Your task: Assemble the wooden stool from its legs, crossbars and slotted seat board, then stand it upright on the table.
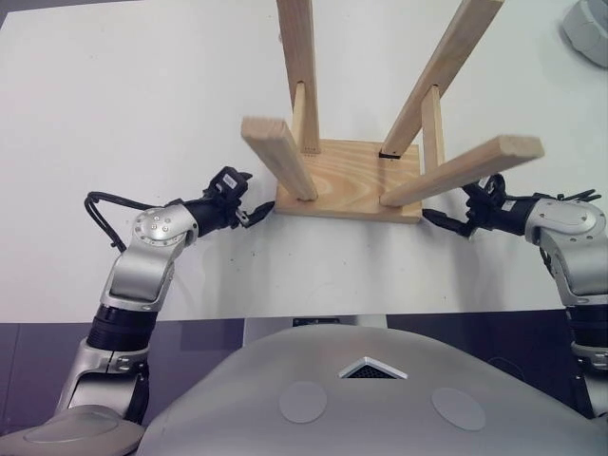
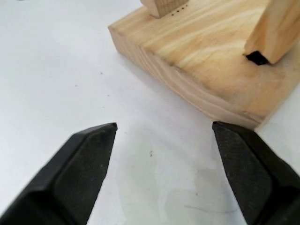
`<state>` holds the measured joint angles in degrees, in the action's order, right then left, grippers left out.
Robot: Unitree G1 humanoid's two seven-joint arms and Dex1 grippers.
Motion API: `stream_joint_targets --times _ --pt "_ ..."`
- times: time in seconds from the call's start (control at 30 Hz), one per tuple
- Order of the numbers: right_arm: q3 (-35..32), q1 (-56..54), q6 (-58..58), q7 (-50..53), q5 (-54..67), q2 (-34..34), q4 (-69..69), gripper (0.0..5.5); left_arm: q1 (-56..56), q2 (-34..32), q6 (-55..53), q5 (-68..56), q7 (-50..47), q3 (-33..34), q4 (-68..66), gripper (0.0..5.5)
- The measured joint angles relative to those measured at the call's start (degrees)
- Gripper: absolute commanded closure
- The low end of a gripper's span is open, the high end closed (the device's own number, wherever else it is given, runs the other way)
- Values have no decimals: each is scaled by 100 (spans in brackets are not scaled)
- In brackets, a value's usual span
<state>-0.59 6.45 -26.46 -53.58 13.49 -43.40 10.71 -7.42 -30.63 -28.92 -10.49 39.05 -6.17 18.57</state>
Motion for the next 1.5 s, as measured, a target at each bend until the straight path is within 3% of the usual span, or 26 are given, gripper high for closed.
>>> stream_joint_targets --times 0.17,0.4,0.7,0.97,1.13,1.2,1.4,1.5 --pt "-558 -161 -857 -472 738 -468 593 133 -213 -259 -804 -922 84 703 1055 171" --pt "-736 -232 -1459 -881 1098 -962 842 133 -442 -853 -1238 -1186 297 880 1897 171" --pt "-1274 -408 -2186 -1178 1802 -1286 1047 133 -387 -931 -1474 -1876 297 1469 2165 171" --pt "-1147 -573 -2159 -1206 1783 -1290 1048 133 -411 -1077 -1320 -1919 392 1465 2068 171" --pt "-455 30 -948 -1447 985 -1581 1249 133 -644 -1331 -187 -1434 1173 1152 920 171" --pt "-472 119 -711 -1455 856 -1691 1228 133 -742 -1577 125 -1118 1285 1150 544 171" --pt "-553 -203 -429 -1486 939 -1663 1058 133 -688 -1541 289 -1244 1511 987 757 171" --pt "-172 -515 -420 -1494 973 -1431 1015 154 -336 -1394 253 -1402 1665 587 802 168"
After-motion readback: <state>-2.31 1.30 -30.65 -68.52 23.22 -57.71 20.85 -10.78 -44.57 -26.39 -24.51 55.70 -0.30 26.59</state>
